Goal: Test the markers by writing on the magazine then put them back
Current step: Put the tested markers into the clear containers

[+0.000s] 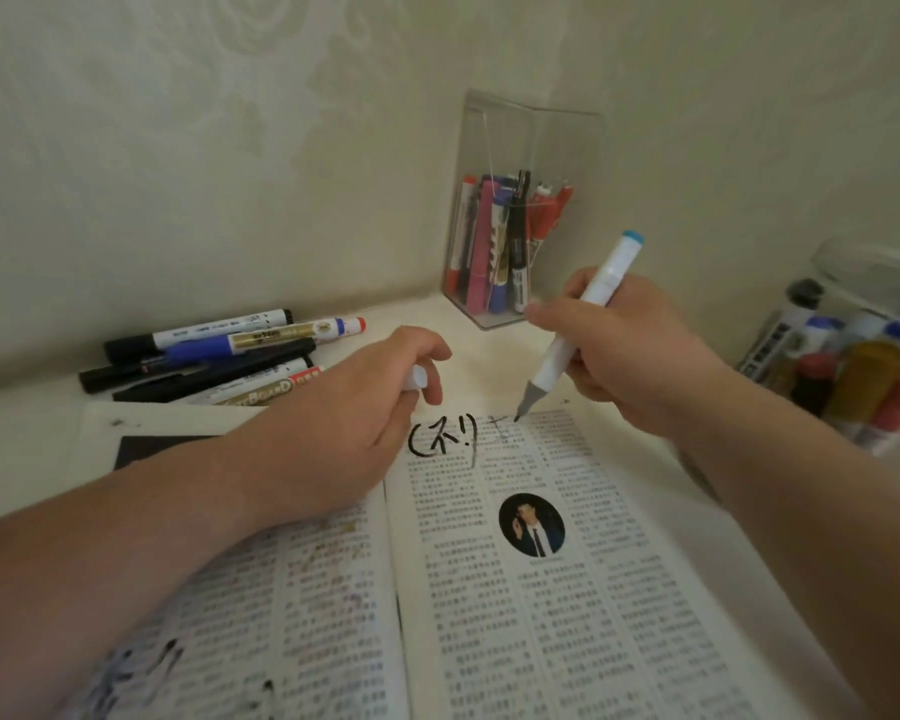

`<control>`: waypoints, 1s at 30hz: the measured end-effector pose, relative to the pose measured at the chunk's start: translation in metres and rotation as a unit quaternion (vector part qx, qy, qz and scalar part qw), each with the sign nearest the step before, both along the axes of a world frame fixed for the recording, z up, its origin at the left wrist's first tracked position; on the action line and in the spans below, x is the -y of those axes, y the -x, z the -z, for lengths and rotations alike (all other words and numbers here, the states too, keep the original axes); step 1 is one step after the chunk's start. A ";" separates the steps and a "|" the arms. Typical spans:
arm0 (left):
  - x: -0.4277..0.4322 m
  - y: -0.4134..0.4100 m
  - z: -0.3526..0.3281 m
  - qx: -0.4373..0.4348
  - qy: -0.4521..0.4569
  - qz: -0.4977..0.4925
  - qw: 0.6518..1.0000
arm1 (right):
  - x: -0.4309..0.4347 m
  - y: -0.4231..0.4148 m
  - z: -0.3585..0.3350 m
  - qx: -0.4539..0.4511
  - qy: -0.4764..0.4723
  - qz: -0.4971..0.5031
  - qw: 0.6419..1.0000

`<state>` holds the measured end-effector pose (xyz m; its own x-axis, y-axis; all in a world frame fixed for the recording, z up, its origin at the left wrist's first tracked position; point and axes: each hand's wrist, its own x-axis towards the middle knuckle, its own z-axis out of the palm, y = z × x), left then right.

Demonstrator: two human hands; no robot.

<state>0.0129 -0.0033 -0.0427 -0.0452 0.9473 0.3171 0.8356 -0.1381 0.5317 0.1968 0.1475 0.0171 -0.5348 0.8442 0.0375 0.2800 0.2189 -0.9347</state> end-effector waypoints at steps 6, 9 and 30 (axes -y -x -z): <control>-0.004 0.000 -0.003 0.015 -0.010 -0.005 1.000 | -0.002 -0.013 0.018 -0.042 0.120 -0.098 0.987; -0.007 0.003 -0.002 0.000 -0.038 -0.029 0.999 | -0.008 -0.015 0.029 -0.017 0.053 -0.070 0.996; -0.011 0.008 0.002 -0.116 -0.043 0.015 0.992 | -0.006 -0.005 0.040 0.109 -0.092 -0.032 0.989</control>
